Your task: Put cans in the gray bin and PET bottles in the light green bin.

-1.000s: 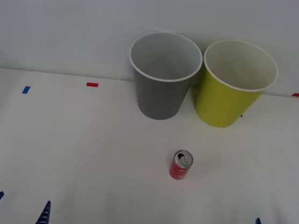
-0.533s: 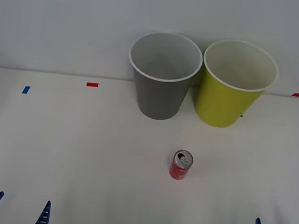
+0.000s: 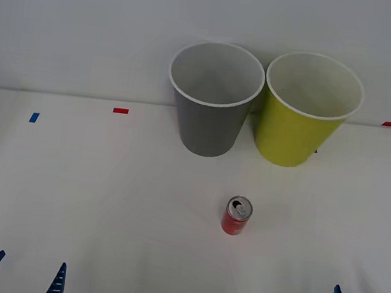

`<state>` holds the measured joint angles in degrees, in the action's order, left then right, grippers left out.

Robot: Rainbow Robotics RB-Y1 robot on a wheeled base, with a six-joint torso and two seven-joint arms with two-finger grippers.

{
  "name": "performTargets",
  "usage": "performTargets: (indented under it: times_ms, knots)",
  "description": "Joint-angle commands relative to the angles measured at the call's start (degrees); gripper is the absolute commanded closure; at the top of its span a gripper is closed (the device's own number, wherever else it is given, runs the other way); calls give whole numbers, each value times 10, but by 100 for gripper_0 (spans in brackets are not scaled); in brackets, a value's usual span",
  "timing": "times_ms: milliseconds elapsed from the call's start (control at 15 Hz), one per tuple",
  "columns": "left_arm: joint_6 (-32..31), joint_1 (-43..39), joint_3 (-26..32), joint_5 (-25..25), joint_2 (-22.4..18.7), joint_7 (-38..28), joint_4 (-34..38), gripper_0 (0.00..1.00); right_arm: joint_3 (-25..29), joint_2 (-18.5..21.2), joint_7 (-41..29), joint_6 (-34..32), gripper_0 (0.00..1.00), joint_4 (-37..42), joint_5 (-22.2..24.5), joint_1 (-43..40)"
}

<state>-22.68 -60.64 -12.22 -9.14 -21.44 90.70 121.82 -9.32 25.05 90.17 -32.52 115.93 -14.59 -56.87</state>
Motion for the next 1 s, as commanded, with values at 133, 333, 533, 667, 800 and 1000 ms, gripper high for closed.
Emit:
performTargets:
  times_ms: [133, 333, 533, 667, 800, 1000]
  knots:
    - [0, 0, 0, 0, 0, 0, 0, 0, 0, 0, 0, 0, 0, 0, 0, 0]
    - [0, 0, 0, 0, 0, 0, 0, 0, 0, 0, 0, 0, 0, 0, 0, 0]
    - [0, 0, 0, 0, 0, 0, 0, 0, 0, 0, 0, 0, 0, 0, 0, 0]
    - [0, 0, 0, 0, 0, 0, 0, 0, 0, 0, 0, 0, 0, 0, 0, 0]
    - [0, 0, 0, 0, 0, 0, 0, 0, 0, 0, 0, 0, 0, 0, 0, 0]
    - [0, 0, 0, 0, 0, 0, 0, 0, 0, 0, 0, 0, 0, 0, 0, 0]
